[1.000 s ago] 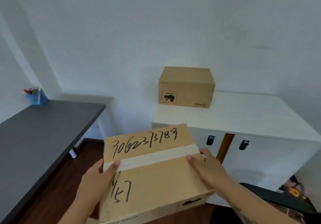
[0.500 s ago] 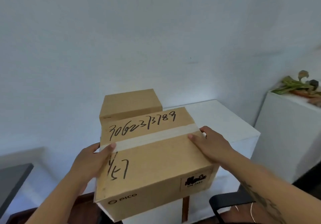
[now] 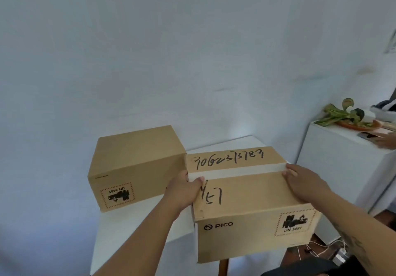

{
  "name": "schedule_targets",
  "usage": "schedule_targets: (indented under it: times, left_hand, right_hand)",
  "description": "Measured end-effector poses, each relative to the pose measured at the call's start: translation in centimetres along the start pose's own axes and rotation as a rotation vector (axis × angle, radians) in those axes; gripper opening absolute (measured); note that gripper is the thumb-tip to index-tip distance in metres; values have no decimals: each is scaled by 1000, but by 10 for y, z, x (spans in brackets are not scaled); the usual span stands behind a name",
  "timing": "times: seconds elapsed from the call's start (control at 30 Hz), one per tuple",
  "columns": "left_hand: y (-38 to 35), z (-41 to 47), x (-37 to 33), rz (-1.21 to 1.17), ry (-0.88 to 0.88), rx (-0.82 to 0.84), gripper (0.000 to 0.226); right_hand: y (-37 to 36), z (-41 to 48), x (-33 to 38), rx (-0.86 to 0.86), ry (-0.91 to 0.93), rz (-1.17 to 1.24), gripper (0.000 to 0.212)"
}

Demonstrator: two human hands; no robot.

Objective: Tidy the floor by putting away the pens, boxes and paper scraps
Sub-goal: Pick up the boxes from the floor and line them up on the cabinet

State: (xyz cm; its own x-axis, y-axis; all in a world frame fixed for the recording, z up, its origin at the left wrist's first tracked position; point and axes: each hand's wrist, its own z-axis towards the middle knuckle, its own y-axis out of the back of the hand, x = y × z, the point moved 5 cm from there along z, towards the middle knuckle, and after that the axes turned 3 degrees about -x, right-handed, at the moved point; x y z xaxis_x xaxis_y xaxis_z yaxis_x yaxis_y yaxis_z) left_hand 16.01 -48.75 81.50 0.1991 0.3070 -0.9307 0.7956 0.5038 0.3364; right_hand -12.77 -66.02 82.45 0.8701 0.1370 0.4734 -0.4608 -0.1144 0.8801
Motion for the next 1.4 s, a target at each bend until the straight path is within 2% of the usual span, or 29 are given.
schedule_targets:
  times: [0.17,0.27,0.3,0.33,0.4,0.47,0.6,0.67,0.77,0.87,1.03,1.1,1.27,1.4]
  left_hand:
    - [-25,45,0,-39,-21,65,27]
    - [-29,73,0,-1,-70,91,35]
    - [-25,83,-2,116,-136,40,36]
    - [-19,92,-6,336,-237,-70,37]
    - [2,105,-15,788,-457,-358,48]
    - [25,120,-11,933,-499,-454,58]
    - [79,155,13,1152,-292,-400,79]
    - [95,161,17,1117,-211,-394,83]
    - [102,166,13,1033,-143,-410,73]
    - [130,185,10,1047,-48,-386,58]
    - [197,197,40,1063,169,-208,82]
    - [197,194,54,1104,197,-204,80]
    - [182,173,53,1117,242,-290,83]
    - [167,153,47,1148,294,-319,84]
  right_hand:
    - [-15,68,0,-9,-7,18,46]
    - [-24,102,11,-130,1,-3,44]
    - [-25,108,19,-197,24,-44,43]
    - [-27,114,30,-270,62,-81,42]
    - [-30,124,52,-402,149,-114,41]
    - [-34,135,68,-431,208,-122,37]
    - [-44,166,77,-375,188,-174,36]
    - [-47,179,82,-382,190,-137,34]
    - [-50,190,94,-387,200,-112,40]
    - [-58,189,110,-359,214,-203,42]
    - [-96,160,160,-102,340,-173,56]
    - [-111,156,170,-23,369,-230,60]
    - [-104,186,169,48,470,-303,65]
    - [-89,214,169,142,515,-346,60]
